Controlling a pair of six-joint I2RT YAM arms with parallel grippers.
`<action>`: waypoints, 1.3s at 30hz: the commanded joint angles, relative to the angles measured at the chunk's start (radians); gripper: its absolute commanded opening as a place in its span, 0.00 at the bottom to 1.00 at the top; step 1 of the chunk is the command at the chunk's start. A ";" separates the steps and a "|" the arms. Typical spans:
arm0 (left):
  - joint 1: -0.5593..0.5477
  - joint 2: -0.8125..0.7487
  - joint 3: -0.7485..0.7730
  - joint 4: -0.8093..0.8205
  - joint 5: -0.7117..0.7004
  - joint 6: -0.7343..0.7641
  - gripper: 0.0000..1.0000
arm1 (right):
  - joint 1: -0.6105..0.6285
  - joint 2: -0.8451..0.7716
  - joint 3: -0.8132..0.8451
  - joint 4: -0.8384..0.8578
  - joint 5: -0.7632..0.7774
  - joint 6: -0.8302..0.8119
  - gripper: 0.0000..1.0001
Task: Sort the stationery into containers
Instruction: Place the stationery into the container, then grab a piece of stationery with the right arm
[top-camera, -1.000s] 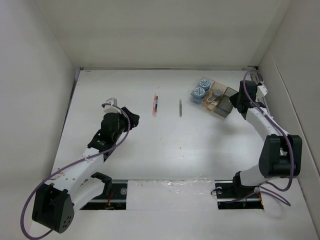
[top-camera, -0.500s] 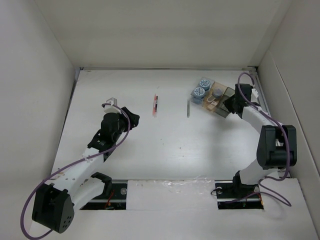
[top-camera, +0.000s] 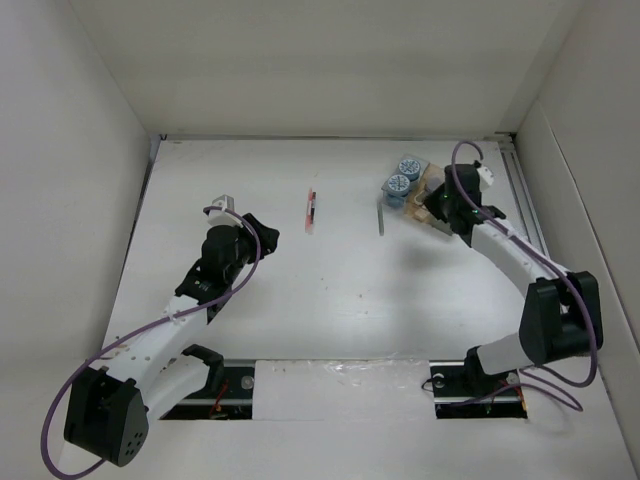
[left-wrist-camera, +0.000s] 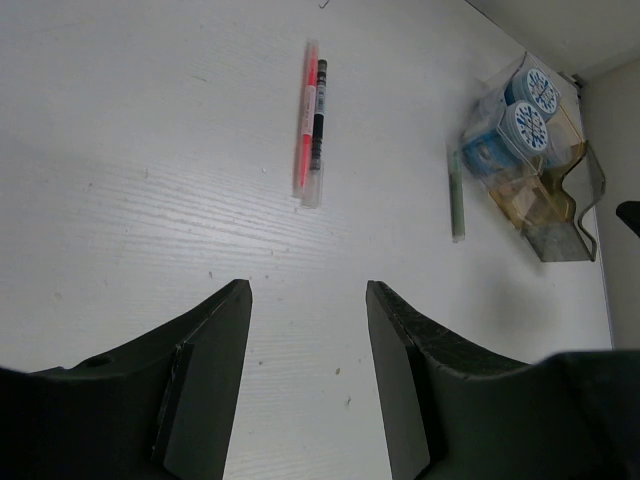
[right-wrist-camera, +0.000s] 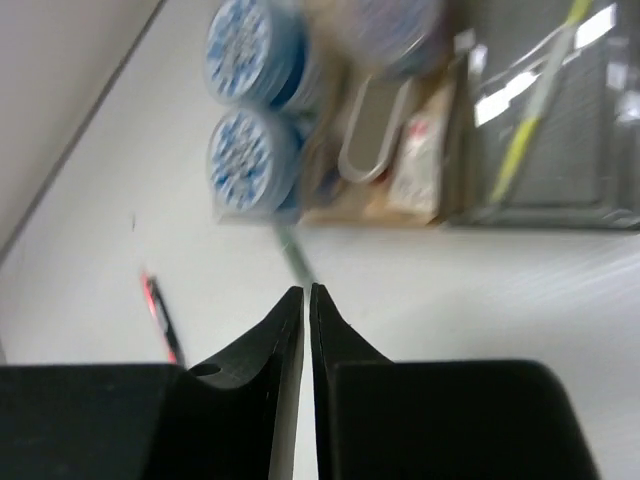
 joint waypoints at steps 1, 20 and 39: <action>0.000 -0.012 0.032 0.043 0.015 0.001 0.46 | 0.127 0.004 -0.009 0.002 0.019 -0.022 0.12; 0.000 -0.030 0.022 0.043 0.006 0.001 0.46 | 0.303 0.422 0.273 -0.136 0.099 -0.079 0.48; 0.000 -0.039 0.022 0.043 -0.013 0.001 0.46 | 0.362 0.551 0.363 -0.208 0.109 -0.097 0.05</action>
